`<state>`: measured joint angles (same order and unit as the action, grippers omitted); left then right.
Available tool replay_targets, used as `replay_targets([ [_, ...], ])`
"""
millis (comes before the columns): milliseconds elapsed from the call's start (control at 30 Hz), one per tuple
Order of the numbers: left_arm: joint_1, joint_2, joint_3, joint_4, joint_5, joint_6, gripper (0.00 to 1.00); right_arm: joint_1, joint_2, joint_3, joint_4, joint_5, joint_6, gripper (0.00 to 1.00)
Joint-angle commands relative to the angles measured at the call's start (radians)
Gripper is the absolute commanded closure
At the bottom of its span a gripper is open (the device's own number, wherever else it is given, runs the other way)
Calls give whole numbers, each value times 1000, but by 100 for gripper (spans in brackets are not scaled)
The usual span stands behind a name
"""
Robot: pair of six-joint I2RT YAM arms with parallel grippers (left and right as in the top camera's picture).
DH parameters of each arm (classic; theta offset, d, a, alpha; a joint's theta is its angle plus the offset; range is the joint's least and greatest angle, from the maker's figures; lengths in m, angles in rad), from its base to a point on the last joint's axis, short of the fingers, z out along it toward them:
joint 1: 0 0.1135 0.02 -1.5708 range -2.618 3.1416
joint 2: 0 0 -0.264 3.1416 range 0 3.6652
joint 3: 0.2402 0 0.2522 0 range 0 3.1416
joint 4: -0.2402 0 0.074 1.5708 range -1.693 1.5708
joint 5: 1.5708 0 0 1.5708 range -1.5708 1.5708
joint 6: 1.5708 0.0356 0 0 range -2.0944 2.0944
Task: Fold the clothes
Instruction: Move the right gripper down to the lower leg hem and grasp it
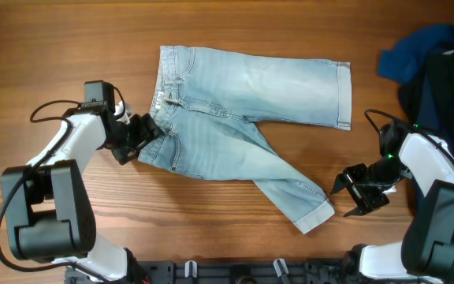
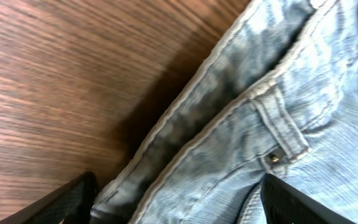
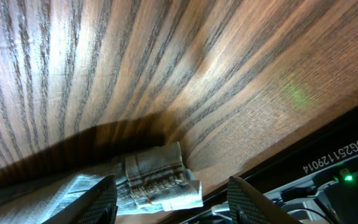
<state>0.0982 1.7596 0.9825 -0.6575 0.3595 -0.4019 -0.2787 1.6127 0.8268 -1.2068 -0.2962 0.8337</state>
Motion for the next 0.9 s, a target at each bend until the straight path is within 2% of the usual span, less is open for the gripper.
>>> replay_targets([
  [0, 27, -5, -7, -4, -47, 3, 12, 4, -16, -21, 14, -43, 3, 41],
  [167, 48, -5, -7, -4, -47, 4, 11, 21, -16, -130, 121, -66, 32, 41],
  [300, 51, -5, -7, -3, -47, 4, 11, 21, -16, -224, 303, -241, -27, 43],
  [467, 51, -5, -7, -3, -46, 4, 11, 21, -16, -230, 314, -258, -36, 44],
  [600, 50, -5, -7, -3, -42, 4, 11, 21, -16, -230, 355, -251, -110, 49],
  [700, 50, -5, -7, -3, -38, 4, 11, 21, -16, -222, 386, -214, -162, 60],
  [800, 50, -5, -7, -3, -35, 4, 11, 21, -22, -190, 410, -171, -270, 80],
  [833, 50, -5, -7, -3, -35, 4, 11, 21, -25, -173, 414, -172, -323, 91],
  [867, 50, -5, -7, -3, -35, 4, 11, 21, -27, -152, 414, -174, -377, 94],
])
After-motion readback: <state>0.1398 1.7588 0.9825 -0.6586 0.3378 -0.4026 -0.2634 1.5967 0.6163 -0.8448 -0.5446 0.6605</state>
